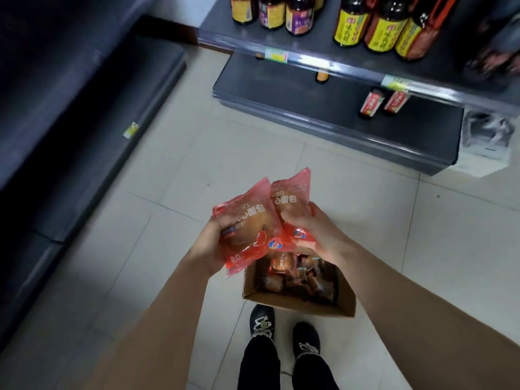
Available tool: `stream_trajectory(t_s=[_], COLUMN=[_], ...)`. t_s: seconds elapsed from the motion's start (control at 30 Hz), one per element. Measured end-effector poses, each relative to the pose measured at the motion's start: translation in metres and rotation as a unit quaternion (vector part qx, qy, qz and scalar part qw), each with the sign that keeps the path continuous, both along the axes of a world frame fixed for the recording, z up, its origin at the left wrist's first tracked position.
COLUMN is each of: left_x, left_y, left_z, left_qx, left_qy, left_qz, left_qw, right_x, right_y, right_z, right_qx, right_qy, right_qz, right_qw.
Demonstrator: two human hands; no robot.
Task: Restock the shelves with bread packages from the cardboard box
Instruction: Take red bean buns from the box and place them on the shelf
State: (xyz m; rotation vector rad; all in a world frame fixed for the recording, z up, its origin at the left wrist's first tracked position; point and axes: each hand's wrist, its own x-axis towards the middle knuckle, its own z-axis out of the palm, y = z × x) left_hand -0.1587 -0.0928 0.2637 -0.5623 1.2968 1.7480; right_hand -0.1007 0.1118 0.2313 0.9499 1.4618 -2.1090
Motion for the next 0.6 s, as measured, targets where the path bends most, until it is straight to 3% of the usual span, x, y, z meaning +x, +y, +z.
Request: stream_trajectory(t_s=[0.13,0.33,0.6], left_x=[0.000,0.008,0.027], left_y=[-0.027,-0.076,-0.169], left_z=[0.047,0.114,0.204], left_qx=[0.035,0.028,0.027], left_qy=[0.058,0.133,0.223], left_qz=[0.007,0.106,0.262], left_qw=[0.998,0.985,0.939], right_x=[-0.017,-0.053,-0.091], right_y=[-0.016,-0.050,-0.146], right_z=[0.047,0.120,0.210], right_qx=[0.038,0.059,0.095], right_qy=[0.042,0.119,0.227], right_qz=[0.023,0.043,0.113], right_qw=[0.998,0.990,0.963])
